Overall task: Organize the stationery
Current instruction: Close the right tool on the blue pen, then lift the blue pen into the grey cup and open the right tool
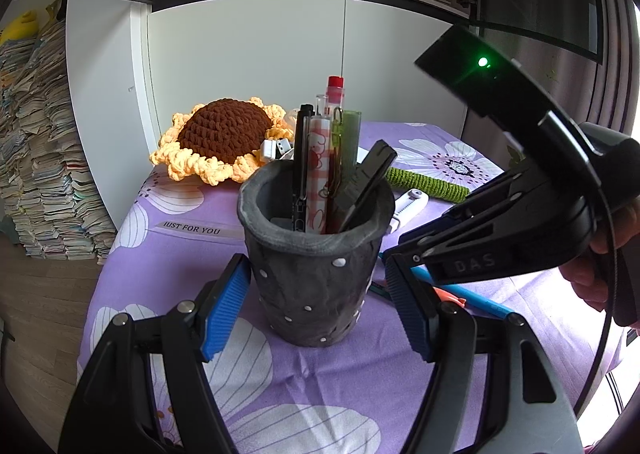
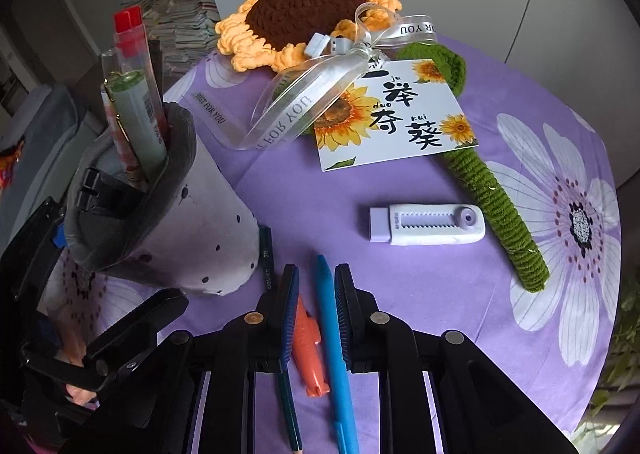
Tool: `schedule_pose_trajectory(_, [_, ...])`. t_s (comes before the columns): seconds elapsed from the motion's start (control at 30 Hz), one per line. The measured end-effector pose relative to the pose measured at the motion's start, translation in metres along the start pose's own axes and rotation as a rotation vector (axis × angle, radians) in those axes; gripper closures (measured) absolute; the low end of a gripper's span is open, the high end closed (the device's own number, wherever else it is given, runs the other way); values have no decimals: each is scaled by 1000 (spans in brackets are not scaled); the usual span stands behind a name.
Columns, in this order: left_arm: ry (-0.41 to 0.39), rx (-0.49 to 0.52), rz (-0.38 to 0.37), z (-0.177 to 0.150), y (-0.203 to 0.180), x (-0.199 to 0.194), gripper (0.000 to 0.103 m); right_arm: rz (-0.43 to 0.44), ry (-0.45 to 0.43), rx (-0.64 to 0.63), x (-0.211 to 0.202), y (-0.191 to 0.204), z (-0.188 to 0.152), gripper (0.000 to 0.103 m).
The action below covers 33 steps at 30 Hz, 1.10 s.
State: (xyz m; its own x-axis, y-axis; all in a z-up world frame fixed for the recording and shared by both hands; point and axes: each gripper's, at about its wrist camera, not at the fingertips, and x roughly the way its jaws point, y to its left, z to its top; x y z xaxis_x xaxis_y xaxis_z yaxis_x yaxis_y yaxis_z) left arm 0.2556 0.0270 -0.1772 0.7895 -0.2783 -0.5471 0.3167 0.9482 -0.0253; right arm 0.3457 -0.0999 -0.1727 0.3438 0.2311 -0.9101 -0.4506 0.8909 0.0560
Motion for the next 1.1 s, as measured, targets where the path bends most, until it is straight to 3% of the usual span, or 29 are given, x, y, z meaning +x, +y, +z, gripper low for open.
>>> schedule_pose_trajectory(0.83, [1, -1, 0, 0, 0, 0, 34, -37, 53, -63, 25, 27, 5, 86])
schedule_pose_trajectory(0.87, [1, -1, 0, 0, 0, 0, 34, -54, 47, -85, 26, 31, 6, 92])
schedule_pose_trajectory(0.97, [0, -1, -2, -1, 0, 1, 34, -70, 25, -76, 24, 36, 5, 92])
schedule_pose_trajectory(1.1, [0, -1, -2, -1, 0, 0, 34, -34, -82, -5, -10, 25, 5, 92])
